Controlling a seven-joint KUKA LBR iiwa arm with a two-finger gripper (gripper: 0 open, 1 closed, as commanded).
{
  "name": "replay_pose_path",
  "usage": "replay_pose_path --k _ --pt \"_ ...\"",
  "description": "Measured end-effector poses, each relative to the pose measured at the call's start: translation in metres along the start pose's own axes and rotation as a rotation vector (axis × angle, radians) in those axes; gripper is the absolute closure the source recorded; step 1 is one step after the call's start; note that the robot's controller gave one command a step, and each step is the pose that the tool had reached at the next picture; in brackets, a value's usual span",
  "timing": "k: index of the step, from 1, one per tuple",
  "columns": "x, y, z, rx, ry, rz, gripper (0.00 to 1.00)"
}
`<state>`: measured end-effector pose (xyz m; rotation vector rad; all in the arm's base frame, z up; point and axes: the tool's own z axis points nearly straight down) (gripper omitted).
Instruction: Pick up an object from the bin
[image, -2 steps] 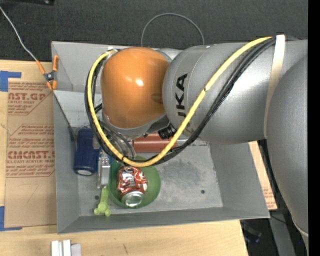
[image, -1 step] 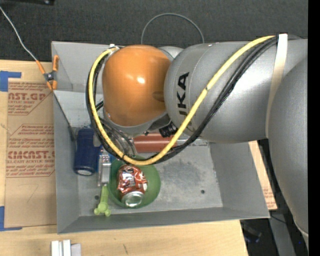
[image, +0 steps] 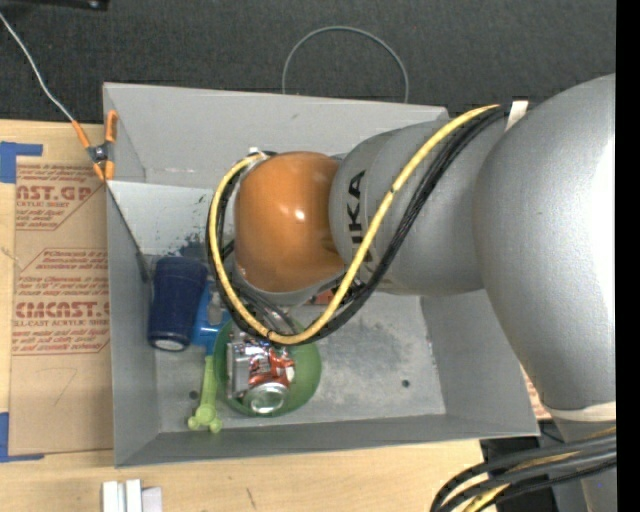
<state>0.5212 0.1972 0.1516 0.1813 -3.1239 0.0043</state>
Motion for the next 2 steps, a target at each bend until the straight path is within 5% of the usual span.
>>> replay_pose_path --k 1,2 --pt "-0.017 0.014 0.010 -0.007 -0.014 0.136 0.00" --pt "-0.039 -0.027 0.068 0.000 -0.003 -0.061 0.00"
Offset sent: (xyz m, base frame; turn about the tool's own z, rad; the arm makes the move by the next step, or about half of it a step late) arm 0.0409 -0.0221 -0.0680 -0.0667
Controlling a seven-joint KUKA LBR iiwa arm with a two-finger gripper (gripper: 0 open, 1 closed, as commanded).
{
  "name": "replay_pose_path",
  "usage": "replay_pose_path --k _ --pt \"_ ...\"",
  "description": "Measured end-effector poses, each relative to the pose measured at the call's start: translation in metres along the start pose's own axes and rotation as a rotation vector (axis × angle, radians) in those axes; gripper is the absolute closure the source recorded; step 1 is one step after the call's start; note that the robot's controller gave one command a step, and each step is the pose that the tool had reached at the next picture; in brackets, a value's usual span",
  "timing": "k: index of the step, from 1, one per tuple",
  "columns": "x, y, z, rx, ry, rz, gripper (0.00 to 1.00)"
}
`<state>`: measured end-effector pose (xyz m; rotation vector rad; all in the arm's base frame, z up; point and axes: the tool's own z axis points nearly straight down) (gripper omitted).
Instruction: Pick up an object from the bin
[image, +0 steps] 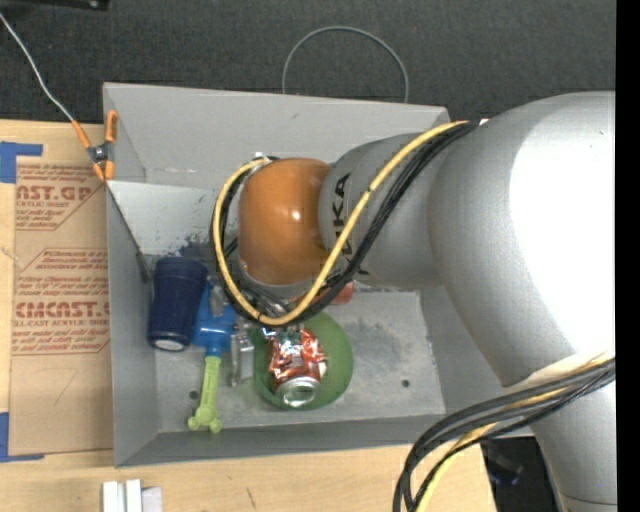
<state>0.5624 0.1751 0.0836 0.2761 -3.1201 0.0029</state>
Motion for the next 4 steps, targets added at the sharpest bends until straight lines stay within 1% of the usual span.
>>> replay_pose_path --k 1,2,3,4 --pt "0.013 -0.004 0.011 -0.007 -0.011 -0.075 1.00" --pt "0.013 -0.004 0.012 -0.007 -0.010 -0.075 1.00" --pt "0.001 -0.010 0.014 -0.008 -0.003 -0.101 1.00" --pt "-0.021 -0.023 0.010 -0.010 0.002 -0.118 1.00"
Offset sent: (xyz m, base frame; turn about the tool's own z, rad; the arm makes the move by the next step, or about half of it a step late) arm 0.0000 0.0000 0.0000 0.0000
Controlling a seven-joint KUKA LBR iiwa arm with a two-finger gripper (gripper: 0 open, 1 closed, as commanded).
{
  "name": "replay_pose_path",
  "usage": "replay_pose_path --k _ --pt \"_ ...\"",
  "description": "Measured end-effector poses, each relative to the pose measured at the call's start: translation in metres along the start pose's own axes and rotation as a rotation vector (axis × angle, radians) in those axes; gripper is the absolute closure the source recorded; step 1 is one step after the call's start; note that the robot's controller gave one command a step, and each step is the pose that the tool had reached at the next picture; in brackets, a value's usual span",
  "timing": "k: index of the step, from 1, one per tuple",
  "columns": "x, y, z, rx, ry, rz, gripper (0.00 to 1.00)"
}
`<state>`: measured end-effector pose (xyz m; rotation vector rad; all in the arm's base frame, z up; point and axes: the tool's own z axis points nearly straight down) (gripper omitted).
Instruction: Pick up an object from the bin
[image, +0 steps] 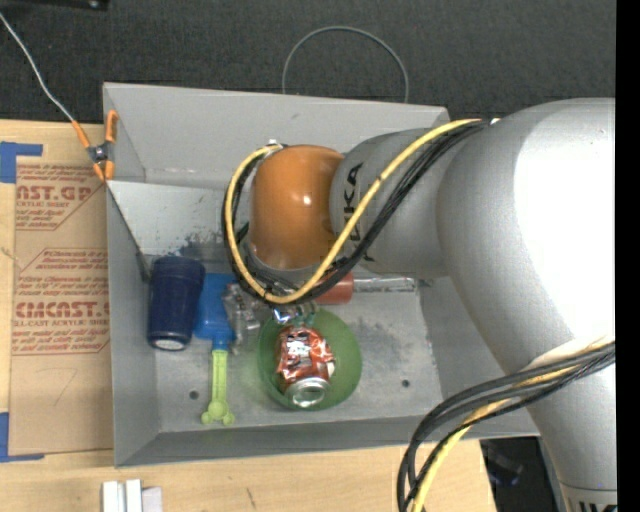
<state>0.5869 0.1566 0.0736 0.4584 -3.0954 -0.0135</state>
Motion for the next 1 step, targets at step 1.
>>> replay_pose_path --k 1 --pt "0.0162 -0.0062 -0.0112 0.002 -0.009 -0.028 1.00"
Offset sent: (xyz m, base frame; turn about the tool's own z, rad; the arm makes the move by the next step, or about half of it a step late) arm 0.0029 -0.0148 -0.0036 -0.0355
